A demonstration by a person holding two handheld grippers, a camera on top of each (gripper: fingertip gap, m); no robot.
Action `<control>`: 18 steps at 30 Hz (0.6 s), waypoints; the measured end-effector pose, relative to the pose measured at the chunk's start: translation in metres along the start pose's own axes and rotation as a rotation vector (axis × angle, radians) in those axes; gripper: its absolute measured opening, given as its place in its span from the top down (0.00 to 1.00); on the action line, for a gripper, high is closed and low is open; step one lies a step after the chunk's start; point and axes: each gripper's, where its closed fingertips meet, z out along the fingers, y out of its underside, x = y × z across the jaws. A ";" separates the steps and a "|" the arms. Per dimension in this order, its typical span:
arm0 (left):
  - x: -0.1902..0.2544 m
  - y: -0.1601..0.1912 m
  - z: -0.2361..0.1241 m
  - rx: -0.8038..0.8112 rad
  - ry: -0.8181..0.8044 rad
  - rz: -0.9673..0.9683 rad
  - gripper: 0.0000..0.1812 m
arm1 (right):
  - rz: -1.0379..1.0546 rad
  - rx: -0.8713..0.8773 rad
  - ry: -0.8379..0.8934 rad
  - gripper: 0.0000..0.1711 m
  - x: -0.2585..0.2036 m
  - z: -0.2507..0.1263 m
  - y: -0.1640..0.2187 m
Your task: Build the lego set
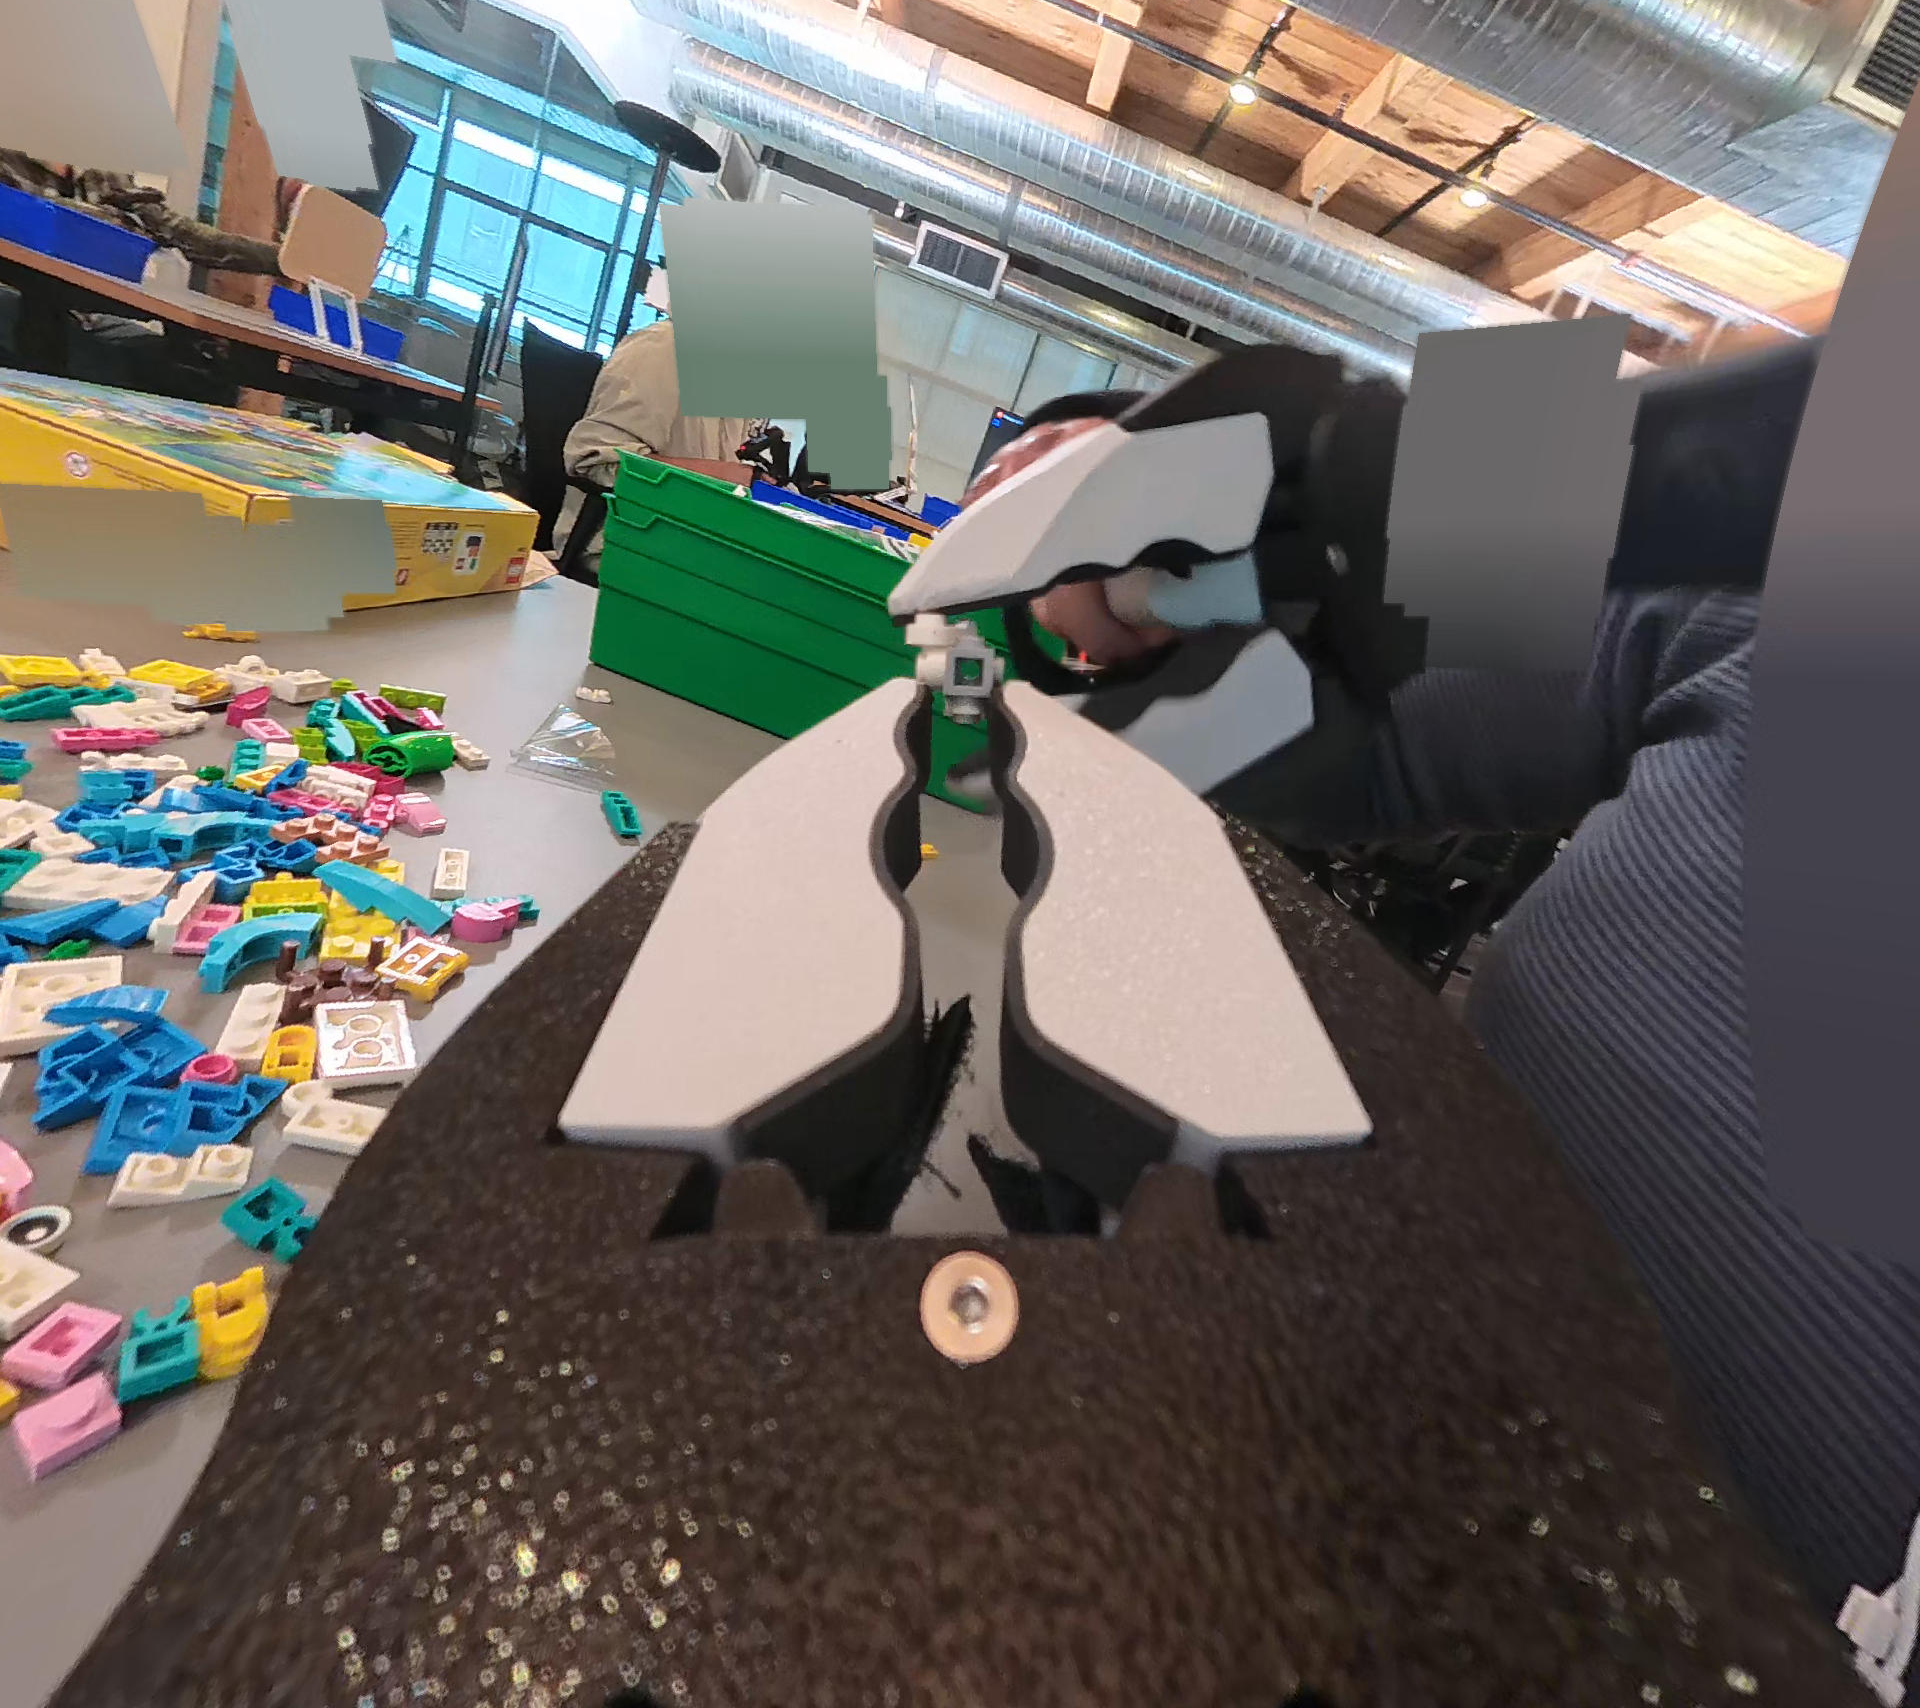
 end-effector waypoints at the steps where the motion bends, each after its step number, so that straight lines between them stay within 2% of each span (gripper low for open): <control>1: 0.001 0.000 0.000 -0.001 0.008 0.004 0.95 | 0.036 0.027 -0.019 0.84 0.000 -0.002 -0.001; 4: 0.005 0.000 0.001 0.003 0.027 0.007 0.95 | 0.112 0.085 -0.063 0.86 -0.001 -0.006 -0.004; 9: 0.010 0.001 0.002 0.002 0.062 0.009 0.95 | 0.125 0.156 -0.091 0.85 -0.003 -0.011 -0.006; 18: 0.018 0.002 0.003 0.001 0.120 0.008 0.95 | 0.409 0.349 -0.345 0.84 -0.008 -0.024 -0.013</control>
